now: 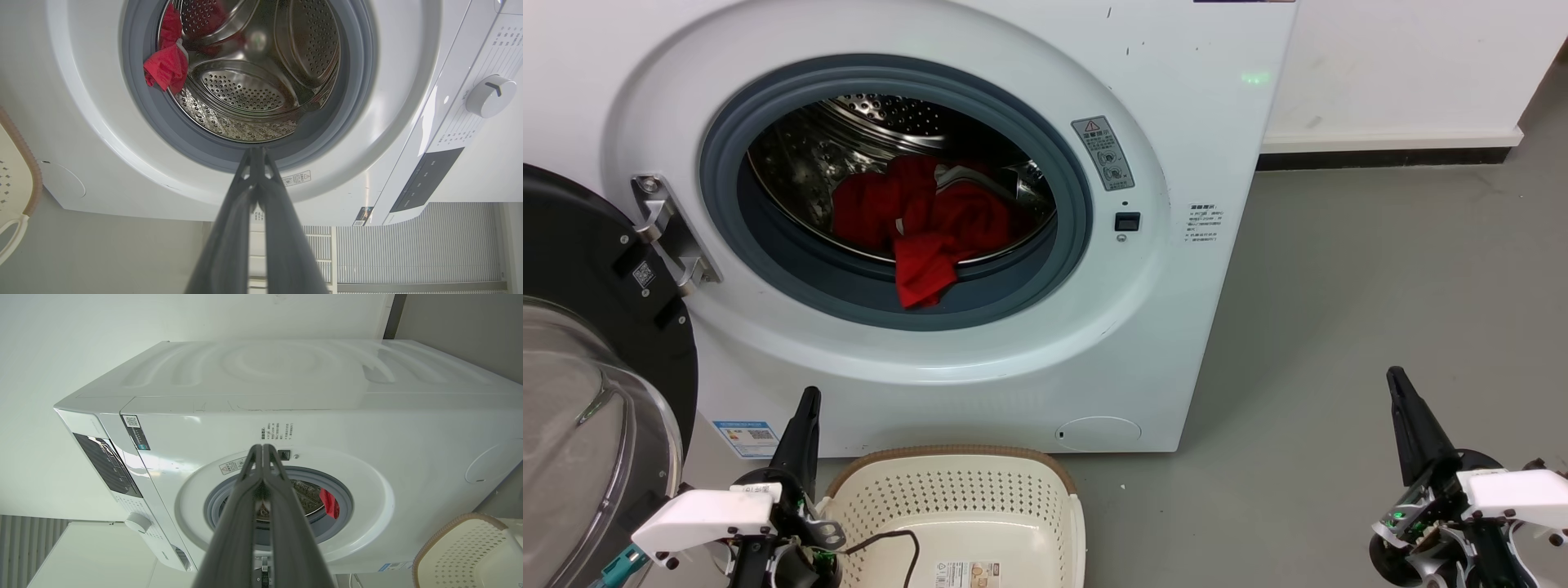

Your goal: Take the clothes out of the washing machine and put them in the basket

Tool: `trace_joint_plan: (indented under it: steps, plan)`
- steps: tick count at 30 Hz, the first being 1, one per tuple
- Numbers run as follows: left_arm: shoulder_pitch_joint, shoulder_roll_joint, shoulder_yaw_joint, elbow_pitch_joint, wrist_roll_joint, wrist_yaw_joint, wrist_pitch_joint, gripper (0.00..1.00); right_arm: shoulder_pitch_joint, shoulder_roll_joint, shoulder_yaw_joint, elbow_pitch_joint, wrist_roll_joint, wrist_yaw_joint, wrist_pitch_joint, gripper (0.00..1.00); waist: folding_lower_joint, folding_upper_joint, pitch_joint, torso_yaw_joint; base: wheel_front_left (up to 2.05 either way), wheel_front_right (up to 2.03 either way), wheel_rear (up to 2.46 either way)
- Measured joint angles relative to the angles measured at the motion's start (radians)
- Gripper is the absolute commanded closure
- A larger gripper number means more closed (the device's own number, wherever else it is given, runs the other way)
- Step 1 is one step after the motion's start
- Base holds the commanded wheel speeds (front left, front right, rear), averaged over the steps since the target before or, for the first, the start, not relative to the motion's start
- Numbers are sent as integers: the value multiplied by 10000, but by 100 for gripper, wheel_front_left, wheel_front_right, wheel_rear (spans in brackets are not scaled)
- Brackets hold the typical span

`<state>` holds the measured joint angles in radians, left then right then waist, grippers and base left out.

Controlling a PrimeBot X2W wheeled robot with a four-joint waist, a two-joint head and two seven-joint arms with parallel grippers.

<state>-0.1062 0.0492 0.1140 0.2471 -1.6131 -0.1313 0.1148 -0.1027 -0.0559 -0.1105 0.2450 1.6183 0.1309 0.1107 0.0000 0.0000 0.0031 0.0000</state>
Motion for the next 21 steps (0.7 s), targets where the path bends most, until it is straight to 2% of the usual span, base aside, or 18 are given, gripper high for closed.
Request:
trace_joint_plan:
  steps: [18,19,21]
  plan:
    - [0,0,0,0,0,0,0,100,0,8,-12,2,-2,0,13,100,0,0,0,0,0,0,0]
    - [0,0,0,0,0,0,0,0,0,8,-13,2,-2,0,13,0,0,0,0,0,0,0,0]
    - [107,-21,-2,136,0,4,-6,0,96,21,0,140,0,0,12,0,0,0,0,0,0,0,0]
